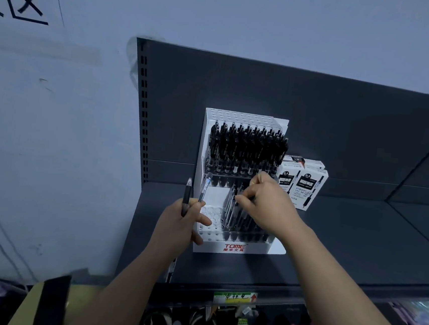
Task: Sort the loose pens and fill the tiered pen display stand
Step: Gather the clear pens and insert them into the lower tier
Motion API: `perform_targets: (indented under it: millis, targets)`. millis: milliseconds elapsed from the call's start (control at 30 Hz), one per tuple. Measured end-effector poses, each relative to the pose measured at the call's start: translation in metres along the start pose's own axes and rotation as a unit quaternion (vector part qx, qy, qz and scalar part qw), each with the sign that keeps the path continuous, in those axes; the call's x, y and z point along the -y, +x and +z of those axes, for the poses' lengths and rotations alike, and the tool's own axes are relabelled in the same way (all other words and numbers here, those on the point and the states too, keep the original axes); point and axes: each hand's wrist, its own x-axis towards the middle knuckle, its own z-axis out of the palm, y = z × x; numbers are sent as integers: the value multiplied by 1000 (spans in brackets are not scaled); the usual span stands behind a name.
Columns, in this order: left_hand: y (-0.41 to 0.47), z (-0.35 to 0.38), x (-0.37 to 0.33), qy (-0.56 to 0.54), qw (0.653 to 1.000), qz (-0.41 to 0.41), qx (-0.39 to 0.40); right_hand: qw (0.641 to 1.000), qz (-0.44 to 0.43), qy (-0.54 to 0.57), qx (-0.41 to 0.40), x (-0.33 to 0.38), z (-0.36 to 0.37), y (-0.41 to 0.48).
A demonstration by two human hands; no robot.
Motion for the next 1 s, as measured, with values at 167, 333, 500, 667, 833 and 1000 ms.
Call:
perform_targets:
  millis: [167, 333, 500, 667, 833, 1000]
  targets:
    - [-5, 3, -5, 6, 999, 33, 4, 999, 16, 33, -3, 0, -6, 2]
    - [-9, 8, -17, -22, 996, 72, 39, 976, -1, 213, -40, 12, -18, -1]
    - [-6, 11, -18, -40, 994, 67, 70, 926, 10, 376, -4, 14, -25, 3]
    - [-6, 8, -15, -34, 995, 56, 70, 888, 25, 458, 6, 13, -28, 8]
    - [5, -5, -3, 44, 996, 6, -72, 907, 41, 414, -62, 10, -31, 16]
    - [7, -10, 5, -13, 996, -43, -77, 980, 12, 186, -69, 9, -25, 20]
